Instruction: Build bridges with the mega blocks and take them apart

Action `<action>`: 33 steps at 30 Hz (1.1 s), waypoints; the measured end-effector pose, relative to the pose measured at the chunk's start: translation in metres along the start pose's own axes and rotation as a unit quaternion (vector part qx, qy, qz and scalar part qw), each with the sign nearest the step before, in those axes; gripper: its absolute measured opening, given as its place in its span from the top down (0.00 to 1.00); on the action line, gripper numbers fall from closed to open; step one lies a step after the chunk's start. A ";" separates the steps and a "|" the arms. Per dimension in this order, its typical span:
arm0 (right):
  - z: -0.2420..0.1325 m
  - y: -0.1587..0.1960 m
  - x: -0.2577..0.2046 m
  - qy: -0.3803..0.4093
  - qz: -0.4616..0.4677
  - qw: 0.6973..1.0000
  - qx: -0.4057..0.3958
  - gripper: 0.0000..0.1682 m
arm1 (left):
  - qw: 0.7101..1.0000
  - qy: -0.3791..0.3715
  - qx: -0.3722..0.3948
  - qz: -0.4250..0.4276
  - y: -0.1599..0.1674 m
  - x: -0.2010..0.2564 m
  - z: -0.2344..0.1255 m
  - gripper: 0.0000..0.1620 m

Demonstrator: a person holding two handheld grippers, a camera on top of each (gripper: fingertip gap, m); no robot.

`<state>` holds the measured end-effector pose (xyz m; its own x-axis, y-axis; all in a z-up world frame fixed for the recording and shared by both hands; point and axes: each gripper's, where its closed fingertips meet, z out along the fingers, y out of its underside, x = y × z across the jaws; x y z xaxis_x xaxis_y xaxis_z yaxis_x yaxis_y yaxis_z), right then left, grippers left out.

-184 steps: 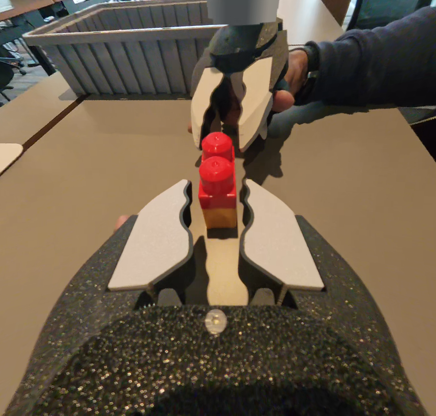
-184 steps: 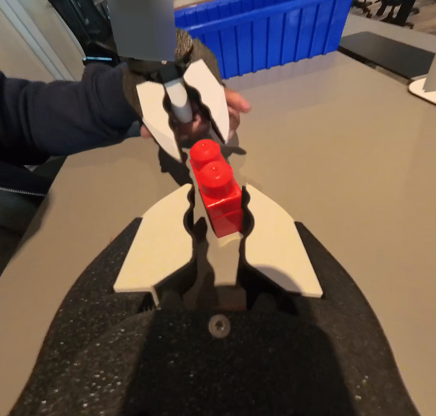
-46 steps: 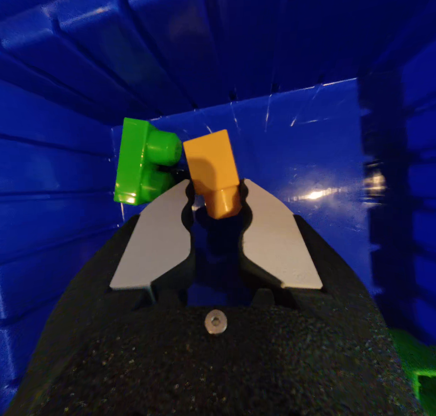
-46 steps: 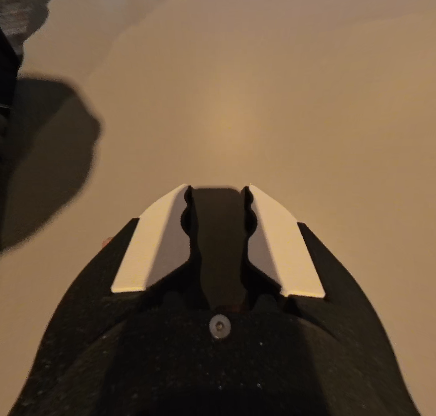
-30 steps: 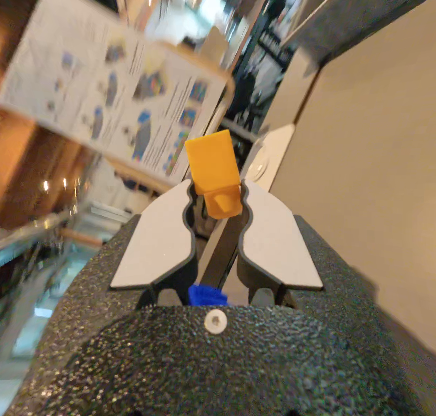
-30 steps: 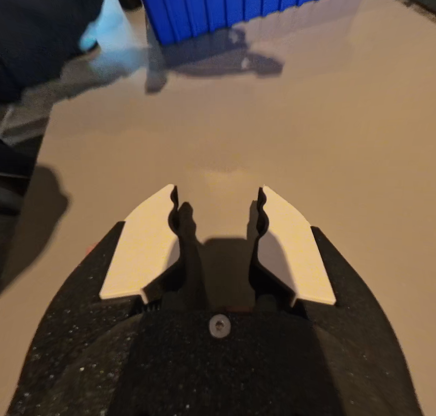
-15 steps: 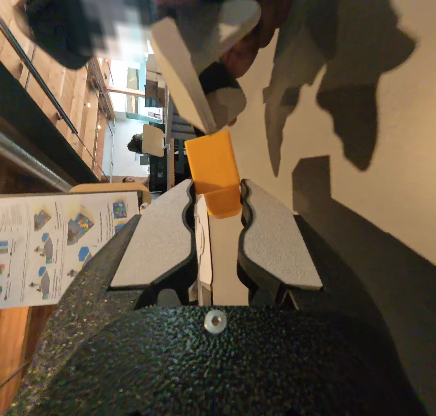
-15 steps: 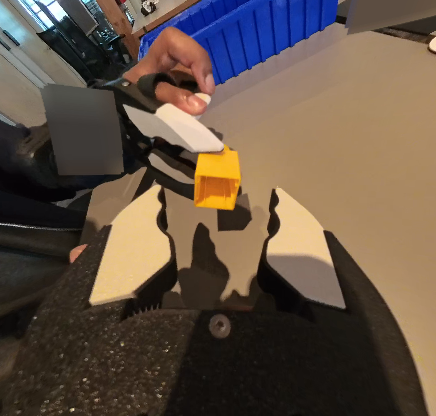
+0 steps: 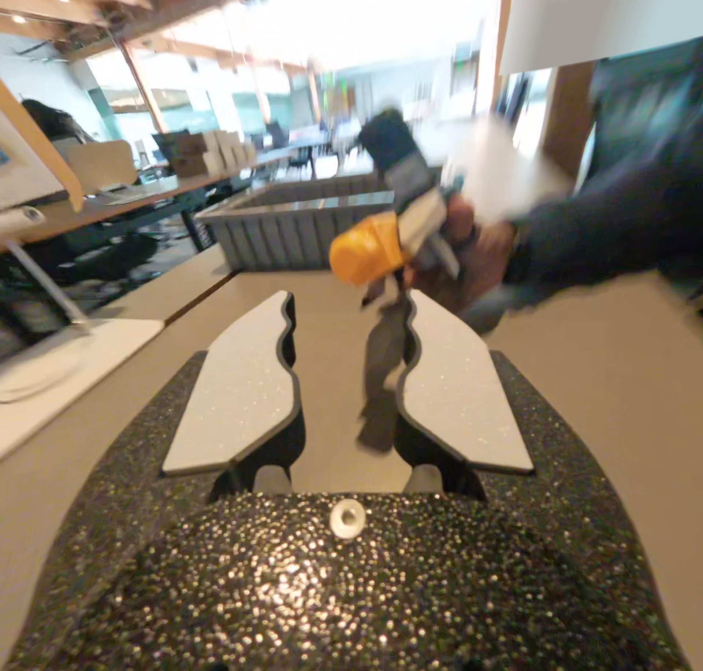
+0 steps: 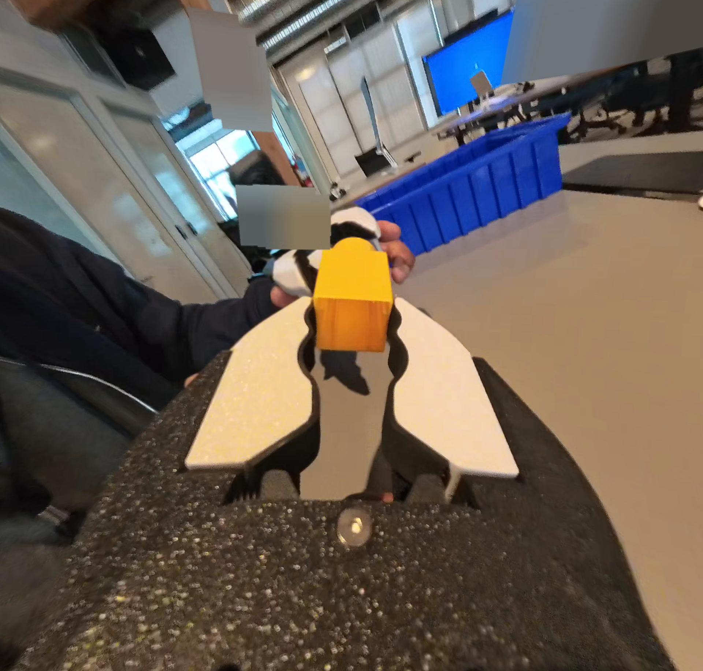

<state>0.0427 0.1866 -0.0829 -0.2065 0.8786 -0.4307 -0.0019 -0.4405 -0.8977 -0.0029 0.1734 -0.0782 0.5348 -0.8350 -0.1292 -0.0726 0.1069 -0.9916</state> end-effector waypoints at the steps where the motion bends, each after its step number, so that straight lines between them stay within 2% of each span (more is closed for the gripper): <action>1: 0.000 -0.002 -0.002 -0.012 0.008 1.000 0.012 0.79 | 0.997 0.012 0.046 -0.058 -0.012 0.000 0.001 0.67; 2: 0.001 -0.003 -0.005 -0.028 0.021 0.999 0.021 0.79 | 0.993 0.029 0.073 -0.088 -0.020 0.003 0.002 0.68; 3: 0.002 -0.003 -0.010 -0.049 0.036 0.998 0.029 0.79 | 0.993 0.039 0.078 -0.080 -0.021 0.008 0.004 0.71; 6: 0.005 -0.004 -0.024 -0.110 0.083 0.990 0.042 0.79 | 0.998 0.033 0.023 0.051 -0.008 0.020 0.012 0.69; 7: 0.005 -0.006 -0.027 -0.127 0.094 0.986 0.055 0.79 | 0.997 0.039 0.024 0.060 -0.009 0.025 0.014 0.68; 11: 0.008 -0.008 -0.029 -0.142 0.113 0.980 0.086 0.79 | 0.994 0.045 0.085 -0.048 -0.024 0.028 0.021 0.62; 14: 0.010 -0.010 -0.027 -0.122 0.090 0.983 0.104 0.79 | 0.986 0.043 0.121 -0.111 -0.033 0.028 0.025 0.63; 22: 0.011 -0.010 -0.027 -0.083 0.027 0.990 0.109 0.79 | 0.980 0.021 0.112 -0.164 -0.026 0.021 0.028 0.70; 26: 0.013 -0.008 -0.024 -0.064 0.009 0.992 0.104 0.79 | 0.978 0.023 0.101 -0.180 -0.021 0.021 0.030 0.78; 33: 0.014 -0.001 -0.020 -0.033 -0.030 0.997 0.068 0.79 | 0.980 0.033 0.071 -0.180 -0.015 0.020 0.028 0.80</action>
<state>0.0328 0.1667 -0.0721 -0.2656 0.8919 -0.3661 -0.1483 -0.4130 -0.8986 0.0328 0.1700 -0.0663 0.4477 -0.8653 0.2256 0.2315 -0.1315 -0.9639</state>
